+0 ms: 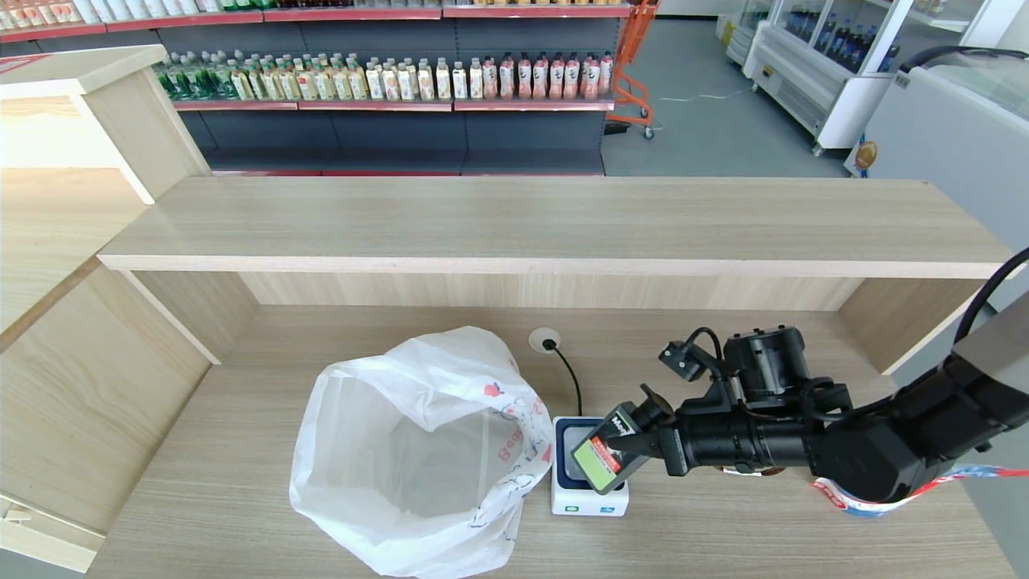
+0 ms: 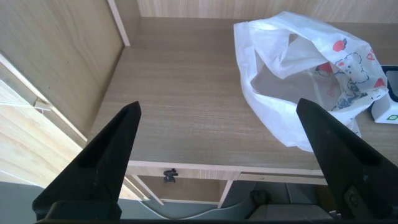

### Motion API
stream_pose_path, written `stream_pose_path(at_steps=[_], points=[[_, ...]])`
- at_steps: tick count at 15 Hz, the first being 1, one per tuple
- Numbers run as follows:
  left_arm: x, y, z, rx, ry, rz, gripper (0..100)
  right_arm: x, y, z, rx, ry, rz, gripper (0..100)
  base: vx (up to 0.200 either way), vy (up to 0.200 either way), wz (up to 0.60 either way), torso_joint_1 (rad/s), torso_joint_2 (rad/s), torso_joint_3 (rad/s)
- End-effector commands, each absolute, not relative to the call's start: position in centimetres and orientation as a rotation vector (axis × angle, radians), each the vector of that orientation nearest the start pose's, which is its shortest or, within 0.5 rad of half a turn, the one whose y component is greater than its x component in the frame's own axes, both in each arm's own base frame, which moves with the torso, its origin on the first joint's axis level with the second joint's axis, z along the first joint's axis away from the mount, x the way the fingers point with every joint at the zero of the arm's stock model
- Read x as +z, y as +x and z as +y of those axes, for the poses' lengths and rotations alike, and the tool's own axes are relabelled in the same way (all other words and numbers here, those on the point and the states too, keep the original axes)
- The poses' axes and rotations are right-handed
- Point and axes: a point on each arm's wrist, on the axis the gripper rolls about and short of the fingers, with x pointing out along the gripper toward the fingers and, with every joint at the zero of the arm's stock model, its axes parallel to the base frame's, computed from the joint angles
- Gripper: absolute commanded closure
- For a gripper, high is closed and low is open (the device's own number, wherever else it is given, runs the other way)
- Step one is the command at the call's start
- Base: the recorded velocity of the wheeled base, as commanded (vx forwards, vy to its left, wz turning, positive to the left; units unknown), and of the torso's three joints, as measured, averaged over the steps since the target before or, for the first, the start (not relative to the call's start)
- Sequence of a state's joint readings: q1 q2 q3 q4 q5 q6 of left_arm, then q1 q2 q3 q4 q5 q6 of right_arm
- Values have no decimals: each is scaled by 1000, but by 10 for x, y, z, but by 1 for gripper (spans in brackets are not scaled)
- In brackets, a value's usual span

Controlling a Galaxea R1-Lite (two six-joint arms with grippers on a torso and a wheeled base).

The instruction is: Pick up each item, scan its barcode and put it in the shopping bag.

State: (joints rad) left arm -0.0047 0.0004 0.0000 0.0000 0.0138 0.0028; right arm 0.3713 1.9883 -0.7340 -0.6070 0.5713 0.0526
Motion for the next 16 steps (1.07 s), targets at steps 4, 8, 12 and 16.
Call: stream_pose_path(at_steps=[4,8,12,16], points=[[75,-23,0,11,3,0,0,107,294,126,876,175,595,100,0,0,0,0,0,0],[75,-23,0,9,3,0,0,170,246,76,519,173,385,100,0,0,0,0,0,0],[75,-23,0,9,3,0,0,165,174,41,456,-169,253,100,0,0,0,0,0,0],[75,-23,0,11,3,0,0,152,154,51,543,-124,273,100,0,0,0,0,0,0]])
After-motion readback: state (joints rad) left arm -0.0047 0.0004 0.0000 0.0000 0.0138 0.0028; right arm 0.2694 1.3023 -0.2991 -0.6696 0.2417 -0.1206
